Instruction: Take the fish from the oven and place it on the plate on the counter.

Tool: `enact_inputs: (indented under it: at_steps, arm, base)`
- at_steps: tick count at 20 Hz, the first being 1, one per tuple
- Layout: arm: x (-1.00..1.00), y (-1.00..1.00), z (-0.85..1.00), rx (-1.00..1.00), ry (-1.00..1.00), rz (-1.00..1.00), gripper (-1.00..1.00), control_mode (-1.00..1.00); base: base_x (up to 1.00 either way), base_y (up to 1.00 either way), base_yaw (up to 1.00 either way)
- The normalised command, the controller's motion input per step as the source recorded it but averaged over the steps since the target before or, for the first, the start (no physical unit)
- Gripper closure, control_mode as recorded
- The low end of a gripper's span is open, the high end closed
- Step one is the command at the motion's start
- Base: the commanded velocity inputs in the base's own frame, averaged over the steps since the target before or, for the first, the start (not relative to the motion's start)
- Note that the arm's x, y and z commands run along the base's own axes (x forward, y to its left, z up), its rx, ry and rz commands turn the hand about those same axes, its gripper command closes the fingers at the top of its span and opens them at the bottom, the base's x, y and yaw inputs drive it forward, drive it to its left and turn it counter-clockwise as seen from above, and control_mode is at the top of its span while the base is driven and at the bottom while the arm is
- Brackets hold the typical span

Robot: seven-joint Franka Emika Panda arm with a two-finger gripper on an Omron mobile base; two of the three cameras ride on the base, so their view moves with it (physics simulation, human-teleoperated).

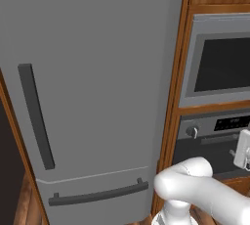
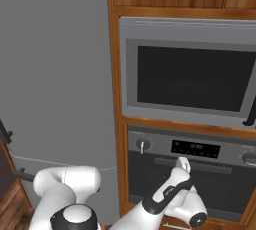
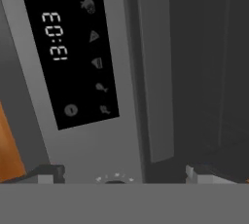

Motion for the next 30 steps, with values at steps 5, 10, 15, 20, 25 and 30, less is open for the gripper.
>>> enact_inputs:
  at_steps: [5, 10, 15, 20, 25, 30]
  arm:
    - [0.24, 0.02, -0.1, 0.0, 0.0, 0.0, -1.0, -1.0]
    - [0.32, 0.06, -0.23, 0.0, 0.0, 0.0, -1.0, -1.0]
    - [0.26, 0.09, -0.36, 0.0, 0.0, 0.0, -1.0, -1.0]
    - [0.34, 0.02, -0.29, 0.0, 0.0, 0.0, -1.0, -1.0]
    - [0.23, 0.0, -0.23, 0.0, -0.01, 0.0, -1.0, -1.0]
    - [0.19, 0.0, -0.17, 0.0, -0.05, 0.0, -1.0, -1.0]
  base:
    - [0.0, 0.0, 0.0]
    - [0.0, 0.0, 0.0]
    - [0.0, 0.0, 0.0]
    - [0.0, 0.0, 0.0]
    - [0.0, 0.0, 0.0]
    - [0.0, 0.0, 0.0]
